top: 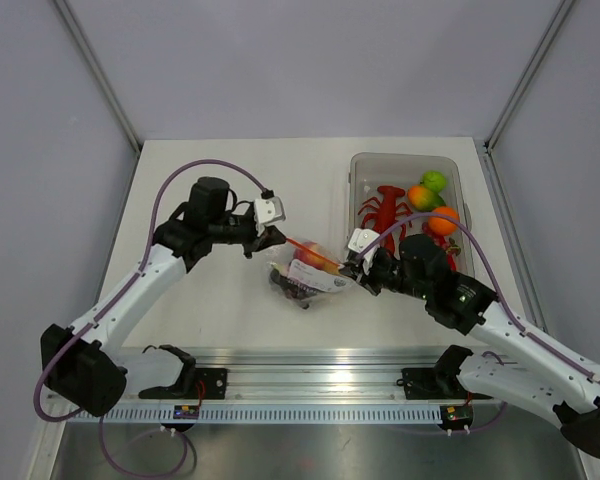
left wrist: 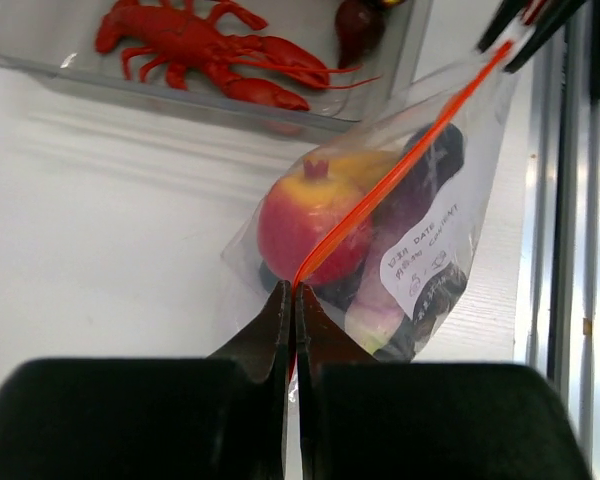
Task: Place the food in the zip-top bag and seal the zipper
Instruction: Zip the zipper food storage bag at the center of the board.
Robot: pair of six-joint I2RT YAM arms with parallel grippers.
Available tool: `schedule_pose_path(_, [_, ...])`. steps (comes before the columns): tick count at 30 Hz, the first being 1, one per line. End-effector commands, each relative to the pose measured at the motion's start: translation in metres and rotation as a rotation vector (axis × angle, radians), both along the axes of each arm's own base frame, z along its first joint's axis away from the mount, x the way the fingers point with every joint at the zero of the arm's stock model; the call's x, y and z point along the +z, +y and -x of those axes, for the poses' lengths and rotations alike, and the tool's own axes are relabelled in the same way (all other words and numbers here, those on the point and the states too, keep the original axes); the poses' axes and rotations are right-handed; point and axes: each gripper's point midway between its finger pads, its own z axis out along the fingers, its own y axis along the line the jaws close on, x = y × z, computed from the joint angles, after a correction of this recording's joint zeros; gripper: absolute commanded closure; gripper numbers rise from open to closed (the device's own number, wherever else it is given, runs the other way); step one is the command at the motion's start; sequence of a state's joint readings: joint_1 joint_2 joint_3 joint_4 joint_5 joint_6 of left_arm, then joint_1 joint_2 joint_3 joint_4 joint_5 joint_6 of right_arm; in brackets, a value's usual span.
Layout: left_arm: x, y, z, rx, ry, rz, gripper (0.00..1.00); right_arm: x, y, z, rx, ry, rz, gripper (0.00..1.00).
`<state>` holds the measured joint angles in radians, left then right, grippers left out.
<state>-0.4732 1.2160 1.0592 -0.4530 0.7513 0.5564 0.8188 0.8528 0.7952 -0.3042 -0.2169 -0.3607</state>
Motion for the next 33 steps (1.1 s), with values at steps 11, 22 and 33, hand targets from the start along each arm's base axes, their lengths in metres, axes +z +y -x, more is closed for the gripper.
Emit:
schedule_pose_path(11, [0.03, 0.032, -0.026, 0.159, -0.123, 0.041, 1.0, 0.005, -0.006, 0.005, -0.036, 0.012, -0.052, 1.0])
schedule_pose_path(22, [0.051, 0.036, -0.067, 0.285, -0.163, 0.118, 1.0, 0.034, 0.021, -0.046, -0.09, -0.128, -0.045, 1.0])
schedule_pose_path(33, [0.157, 0.058, -0.156, 0.429, -0.352, 0.314, 1.0, 0.152, 0.057, -0.192, -0.133, -0.408, -0.145, 0.98])
